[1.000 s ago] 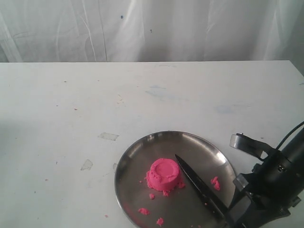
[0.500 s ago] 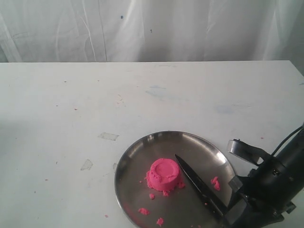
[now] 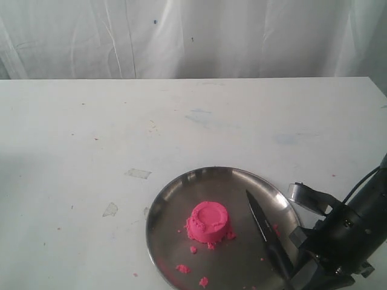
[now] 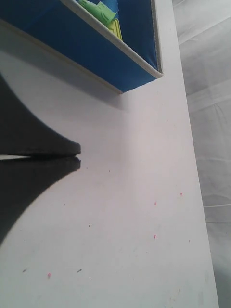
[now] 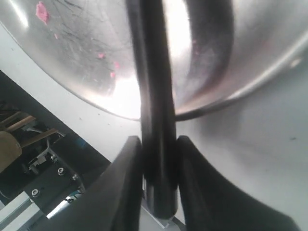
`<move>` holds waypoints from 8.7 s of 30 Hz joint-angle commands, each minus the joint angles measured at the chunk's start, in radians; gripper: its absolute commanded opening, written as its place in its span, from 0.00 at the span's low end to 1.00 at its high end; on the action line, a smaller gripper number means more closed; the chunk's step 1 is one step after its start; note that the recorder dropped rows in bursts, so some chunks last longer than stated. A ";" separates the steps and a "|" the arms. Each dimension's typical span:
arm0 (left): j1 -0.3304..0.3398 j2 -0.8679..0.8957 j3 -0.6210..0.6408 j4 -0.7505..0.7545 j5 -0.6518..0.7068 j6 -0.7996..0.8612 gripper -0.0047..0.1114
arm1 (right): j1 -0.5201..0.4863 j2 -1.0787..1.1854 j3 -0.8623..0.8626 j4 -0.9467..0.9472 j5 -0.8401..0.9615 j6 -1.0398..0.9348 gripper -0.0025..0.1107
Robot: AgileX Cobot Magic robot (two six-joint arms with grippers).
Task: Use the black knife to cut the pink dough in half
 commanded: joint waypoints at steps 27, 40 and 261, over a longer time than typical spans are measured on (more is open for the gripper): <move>0.002 -0.005 0.004 -0.001 -0.003 0.000 0.04 | 0.065 -0.355 -0.026 -0.014 -0.101 -0.006 0.02; 0.002 -0.005 0.004 -0.001 -0.003 0.000 0.04 | 0.255 -0.725 -0.026 -0.019 -0.191 0.018 0.02; -0.556 1.892 -0.748 0.952 -0.953 -0.575 0.04 | 0.747 -0.239 -0.137 -0.804 -0.281 0.676 0.02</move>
